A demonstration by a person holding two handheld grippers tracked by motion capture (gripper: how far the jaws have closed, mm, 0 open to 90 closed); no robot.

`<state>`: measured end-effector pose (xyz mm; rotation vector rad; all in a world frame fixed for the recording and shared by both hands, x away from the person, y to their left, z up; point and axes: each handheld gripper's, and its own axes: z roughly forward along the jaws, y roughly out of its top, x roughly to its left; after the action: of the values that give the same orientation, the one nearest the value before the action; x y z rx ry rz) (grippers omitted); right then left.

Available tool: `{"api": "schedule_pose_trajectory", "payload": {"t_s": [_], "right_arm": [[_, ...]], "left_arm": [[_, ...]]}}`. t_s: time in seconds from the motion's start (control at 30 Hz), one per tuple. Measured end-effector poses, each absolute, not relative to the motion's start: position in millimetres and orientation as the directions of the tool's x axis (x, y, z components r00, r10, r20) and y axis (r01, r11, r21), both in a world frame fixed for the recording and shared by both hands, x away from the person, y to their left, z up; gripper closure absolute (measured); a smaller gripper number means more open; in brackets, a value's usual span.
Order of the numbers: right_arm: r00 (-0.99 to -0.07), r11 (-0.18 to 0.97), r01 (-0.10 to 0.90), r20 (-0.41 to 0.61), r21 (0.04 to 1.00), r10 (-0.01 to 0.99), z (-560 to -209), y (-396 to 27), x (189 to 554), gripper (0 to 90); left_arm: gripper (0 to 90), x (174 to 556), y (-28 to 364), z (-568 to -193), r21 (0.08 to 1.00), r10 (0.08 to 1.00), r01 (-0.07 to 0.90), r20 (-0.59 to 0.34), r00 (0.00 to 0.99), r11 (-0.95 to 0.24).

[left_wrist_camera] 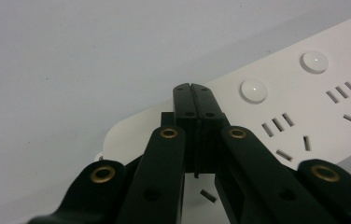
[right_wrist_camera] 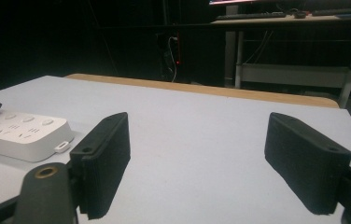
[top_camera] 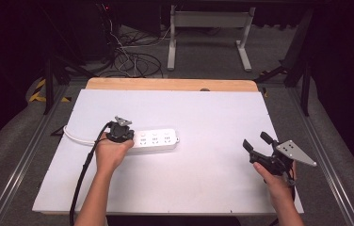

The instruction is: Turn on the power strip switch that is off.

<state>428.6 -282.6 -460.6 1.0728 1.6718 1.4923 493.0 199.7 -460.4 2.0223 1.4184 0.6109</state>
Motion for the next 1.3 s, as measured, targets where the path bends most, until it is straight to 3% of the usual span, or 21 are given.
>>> {"api": "schedule_pose_trajectory", "payload": {"t_s": [1.3], "right_arm": [[-0.454,0.032,0.17,0.05,0.985,0.89,-462.4,-280.2,431.1,23.1]], "left_arm": [[90.0,489.9,201.9,-463.3,0.717,0.936,0.64,0.051,0.349,-0.278]]}}
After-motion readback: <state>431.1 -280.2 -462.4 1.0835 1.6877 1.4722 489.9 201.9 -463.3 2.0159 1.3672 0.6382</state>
